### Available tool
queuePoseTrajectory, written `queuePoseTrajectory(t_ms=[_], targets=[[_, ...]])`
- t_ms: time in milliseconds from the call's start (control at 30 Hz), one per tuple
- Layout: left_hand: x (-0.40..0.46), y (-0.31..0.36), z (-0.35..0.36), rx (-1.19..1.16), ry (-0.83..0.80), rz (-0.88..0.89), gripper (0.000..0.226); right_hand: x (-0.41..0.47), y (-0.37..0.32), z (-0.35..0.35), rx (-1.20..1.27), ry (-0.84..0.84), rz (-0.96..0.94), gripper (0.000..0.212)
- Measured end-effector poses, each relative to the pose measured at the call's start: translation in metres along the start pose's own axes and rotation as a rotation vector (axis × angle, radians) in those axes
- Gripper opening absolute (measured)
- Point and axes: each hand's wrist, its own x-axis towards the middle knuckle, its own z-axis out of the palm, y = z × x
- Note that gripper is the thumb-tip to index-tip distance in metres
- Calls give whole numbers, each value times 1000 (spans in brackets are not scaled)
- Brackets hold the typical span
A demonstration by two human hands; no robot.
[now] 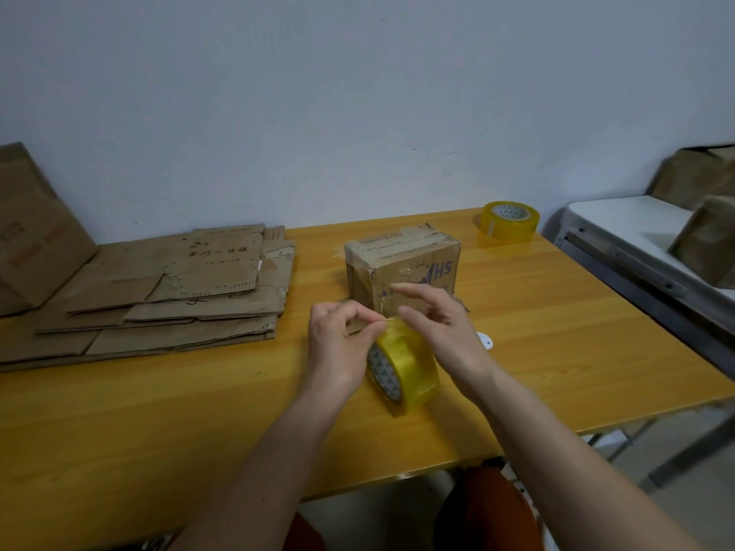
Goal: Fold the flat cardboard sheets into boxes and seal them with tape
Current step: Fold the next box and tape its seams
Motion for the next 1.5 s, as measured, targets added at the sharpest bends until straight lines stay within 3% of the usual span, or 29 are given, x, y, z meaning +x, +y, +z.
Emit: queuePoseTrajectory(t_ms=[133,267,300,367,400,467,567,733,800,900,1000,1067,1133,1233,1367,1500], targets=[[1,-2,1,-73,-9,-31,13,4,1,-2,-130,-29,-18,15],[3,-3,7,-375,-25,-163,15,4,2,-4,-101,23,53,8],[4,-3,10,-404,-7,-179,16,2,2,-5,-104,12,88,25],[7,-2,17,-423,35,-199,17,-2,2,-13,-92,-96,247,77],[8,0,22,-436,45,-211,17,-4,1,-18,-80,-154,332,90],[8,4,32,-487,28,-229,16,-6,-2,-30,-71,-183,377,86],[6,11,47,-555,22,-253,7,-3,-4,-55,-198,-6,298,72],[15,13,52,-180,143,-62,12,6,16,-103,-586,216,262,63],[26,18,50,-100,129,82,10,8,31,-117,-776,229,296,58],[52,23,49,71,181,246,27,10,52,-129,-957,200,331,52],[87,27,41,234,217,345,38,12,63,-132,-1081,200,295,36],[113,26,37,399,120,344,39,14,65,-128,-1109,217,245,30],[135,23,34,573,-79,237,38,16,60,-116,-1002,210,171,38],[149,21,21,656,-360,89,50,20,43,-86,-615,129,91,45],[142,18,5,614,-328,128,47,31,18,-48,-93,-1,96,57],[113,15,-9,593,-344,136,28,45,1,-20,155,-27,172,59]])
